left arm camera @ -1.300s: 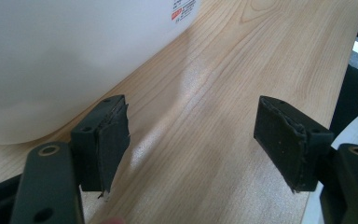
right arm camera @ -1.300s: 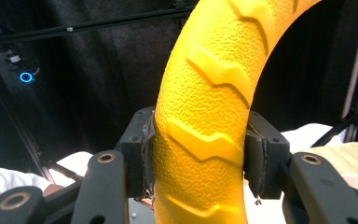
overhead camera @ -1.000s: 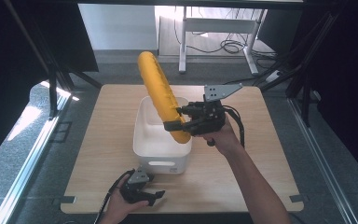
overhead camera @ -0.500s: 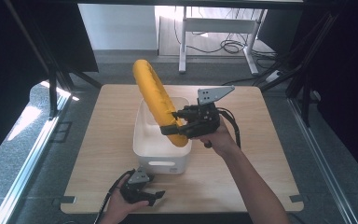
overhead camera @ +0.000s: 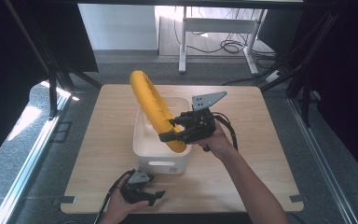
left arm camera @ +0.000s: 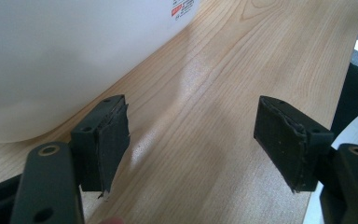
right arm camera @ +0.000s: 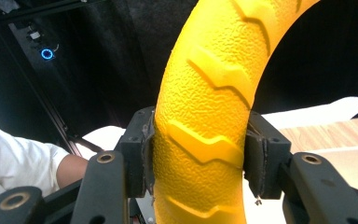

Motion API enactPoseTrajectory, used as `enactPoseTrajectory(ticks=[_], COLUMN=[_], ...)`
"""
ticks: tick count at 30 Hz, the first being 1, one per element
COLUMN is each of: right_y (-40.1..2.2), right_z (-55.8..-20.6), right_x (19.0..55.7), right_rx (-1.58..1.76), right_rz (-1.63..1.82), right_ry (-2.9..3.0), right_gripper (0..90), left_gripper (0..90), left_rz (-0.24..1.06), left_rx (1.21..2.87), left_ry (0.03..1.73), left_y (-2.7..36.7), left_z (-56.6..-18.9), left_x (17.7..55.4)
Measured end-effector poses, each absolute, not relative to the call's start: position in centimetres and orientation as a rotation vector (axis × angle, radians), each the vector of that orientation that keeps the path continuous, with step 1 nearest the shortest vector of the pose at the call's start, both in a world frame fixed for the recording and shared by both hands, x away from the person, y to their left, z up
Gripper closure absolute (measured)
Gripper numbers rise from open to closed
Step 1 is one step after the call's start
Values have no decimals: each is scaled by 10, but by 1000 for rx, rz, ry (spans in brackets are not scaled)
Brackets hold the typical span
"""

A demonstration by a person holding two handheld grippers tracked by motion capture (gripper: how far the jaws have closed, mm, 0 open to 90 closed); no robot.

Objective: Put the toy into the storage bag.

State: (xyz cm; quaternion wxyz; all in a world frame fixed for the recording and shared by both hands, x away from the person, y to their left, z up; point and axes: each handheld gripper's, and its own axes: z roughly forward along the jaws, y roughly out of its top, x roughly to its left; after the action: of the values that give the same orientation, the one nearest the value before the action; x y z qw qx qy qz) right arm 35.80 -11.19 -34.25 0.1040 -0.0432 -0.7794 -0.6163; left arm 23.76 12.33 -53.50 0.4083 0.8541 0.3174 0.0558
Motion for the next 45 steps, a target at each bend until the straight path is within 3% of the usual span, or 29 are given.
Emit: enactPoseTrajectory(ticks=[27, 35, 45], right_y=[-114, -117, -129], right_z=[-382, -381, -373], right_x=[372, 367, 354], right_rx=[-237, -233, -315], right_rz=[-1732, -1765, -1945], right_ry=[-2413, -2474, -2431], right_gripper=[461, 424, 317], left_gripper=[265, 264, 264], left_rz=[134, 132, 135], left_rx=[2156, 2158, 2157], left_ry=[796, 792, 794], left_y=[122, 121, 121], left_z=[-536, -536, -536], left_x=[237, 237, 237])
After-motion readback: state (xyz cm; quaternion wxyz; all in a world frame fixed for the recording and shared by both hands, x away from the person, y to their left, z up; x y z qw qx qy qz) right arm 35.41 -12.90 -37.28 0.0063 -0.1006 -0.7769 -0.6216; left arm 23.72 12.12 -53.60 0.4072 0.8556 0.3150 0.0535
